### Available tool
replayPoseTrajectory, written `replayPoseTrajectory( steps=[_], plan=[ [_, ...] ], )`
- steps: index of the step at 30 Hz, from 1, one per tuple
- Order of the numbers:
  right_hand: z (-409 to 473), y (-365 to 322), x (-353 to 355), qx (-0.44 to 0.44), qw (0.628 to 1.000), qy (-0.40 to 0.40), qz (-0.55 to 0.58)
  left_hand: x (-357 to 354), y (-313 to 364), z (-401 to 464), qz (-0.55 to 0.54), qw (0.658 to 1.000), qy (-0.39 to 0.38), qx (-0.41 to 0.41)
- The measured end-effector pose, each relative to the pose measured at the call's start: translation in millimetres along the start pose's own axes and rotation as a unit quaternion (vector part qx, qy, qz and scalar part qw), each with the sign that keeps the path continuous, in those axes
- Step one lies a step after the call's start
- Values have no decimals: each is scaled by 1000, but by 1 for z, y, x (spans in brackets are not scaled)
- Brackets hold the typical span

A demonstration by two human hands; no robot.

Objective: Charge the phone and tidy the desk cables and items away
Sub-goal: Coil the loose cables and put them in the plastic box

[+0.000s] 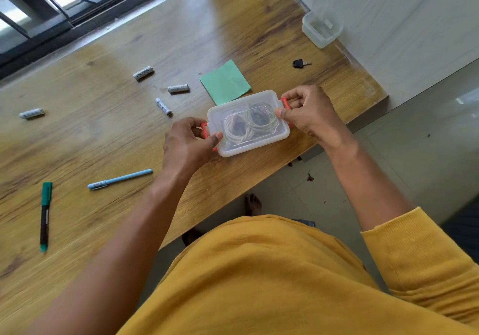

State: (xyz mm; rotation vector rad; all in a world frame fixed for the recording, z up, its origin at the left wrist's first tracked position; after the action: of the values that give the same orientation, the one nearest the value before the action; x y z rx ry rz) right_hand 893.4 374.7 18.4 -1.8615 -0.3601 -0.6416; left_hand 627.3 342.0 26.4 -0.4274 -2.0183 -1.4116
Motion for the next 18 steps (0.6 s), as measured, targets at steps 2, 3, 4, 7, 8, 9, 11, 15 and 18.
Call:
replayPoseTrajectory(
  steps=[2,3,4,7,8,9,11,15,18],
  plan=[
    [-3,0,0,17,1000,22,-14,0,1,-1,7,1000,5,7],
    [-5,0,0,23,999,33,-22,0,2,-1,10,1000,11,9],
    [-6,0,0,29,998,42,-29,0,3,-2,12,1000,16,10],
    [-7,-1,-2,51,996,62,-48,0,4,-5,25,999,37,3],
    [-7,-1,-2,57,995,67,-56,0,5,-6,29,999,43,0],
    [-7,-1,-3,60,994,70,-62,0,5,-7,33,998,48,-3],
    [-7,-1,-4,66,992,79,-73,0,5,-8,39,998,54,-5],
    [-9,-1,-6,84,988,93,-92,-1,6,-7,49,997,58,-8],
    [-11,-1,-6,97,985,97,-105,-1,6,-7,57,997,58,-14]
  ],
)
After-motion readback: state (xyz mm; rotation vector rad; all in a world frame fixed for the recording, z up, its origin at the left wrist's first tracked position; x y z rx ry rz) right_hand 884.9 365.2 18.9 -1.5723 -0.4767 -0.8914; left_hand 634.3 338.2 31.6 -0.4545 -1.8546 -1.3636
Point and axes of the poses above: each hand's wrist, its own z-axis towards the middle knuckle, its own x-axis out of the back of the hand, y = z × x, the point moved 1 cm from there along z, towards the middle knuckle, and after that the axes turned 8 degrees about y, right-handed, at the moved point
